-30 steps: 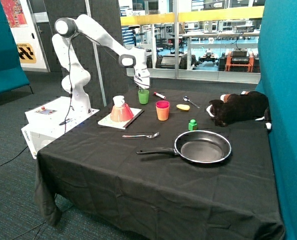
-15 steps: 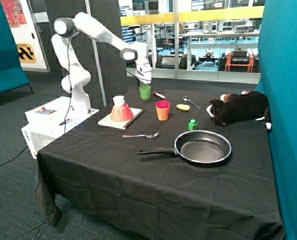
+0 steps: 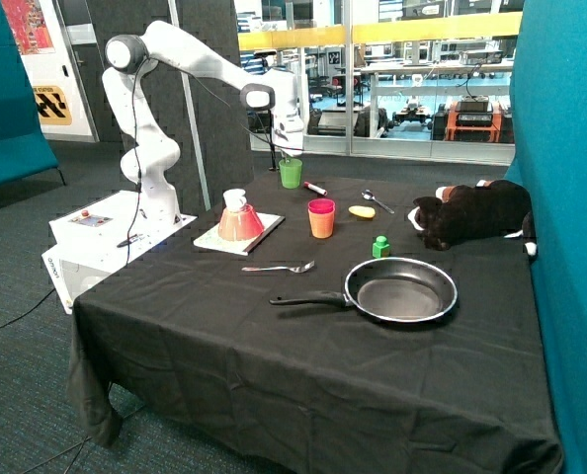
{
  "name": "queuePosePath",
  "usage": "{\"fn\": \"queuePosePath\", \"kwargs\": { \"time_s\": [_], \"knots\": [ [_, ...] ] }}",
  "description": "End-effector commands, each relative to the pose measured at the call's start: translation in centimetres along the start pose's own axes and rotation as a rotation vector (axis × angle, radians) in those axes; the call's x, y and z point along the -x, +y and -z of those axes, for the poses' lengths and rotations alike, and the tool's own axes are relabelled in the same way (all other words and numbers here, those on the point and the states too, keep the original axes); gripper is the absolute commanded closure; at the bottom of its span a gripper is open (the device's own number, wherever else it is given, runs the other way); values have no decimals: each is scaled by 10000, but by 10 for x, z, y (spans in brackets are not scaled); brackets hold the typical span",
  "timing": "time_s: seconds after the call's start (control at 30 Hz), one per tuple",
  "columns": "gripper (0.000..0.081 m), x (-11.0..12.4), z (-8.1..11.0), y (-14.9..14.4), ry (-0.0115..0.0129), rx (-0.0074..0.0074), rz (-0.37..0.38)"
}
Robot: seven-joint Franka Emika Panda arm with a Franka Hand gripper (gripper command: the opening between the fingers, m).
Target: Stack the cups
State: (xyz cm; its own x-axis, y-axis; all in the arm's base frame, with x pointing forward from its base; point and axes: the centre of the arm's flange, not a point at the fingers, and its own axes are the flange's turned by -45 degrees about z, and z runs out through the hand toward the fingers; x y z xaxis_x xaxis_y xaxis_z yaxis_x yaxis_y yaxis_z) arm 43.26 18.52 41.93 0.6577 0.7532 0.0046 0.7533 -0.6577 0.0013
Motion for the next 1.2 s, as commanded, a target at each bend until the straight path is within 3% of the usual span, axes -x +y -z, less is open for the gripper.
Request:
{"fn": "queuePosePath", "kwargs": {
  "time_s": [0.0,0.57,1.17],
  "knots": [
    [808,-11,21,16,-46,-12,-264],
    [808,-25,55,52,-47,-11,-875],
    [808,-29,60,112,-47,-8,-2118]
  ]
}}
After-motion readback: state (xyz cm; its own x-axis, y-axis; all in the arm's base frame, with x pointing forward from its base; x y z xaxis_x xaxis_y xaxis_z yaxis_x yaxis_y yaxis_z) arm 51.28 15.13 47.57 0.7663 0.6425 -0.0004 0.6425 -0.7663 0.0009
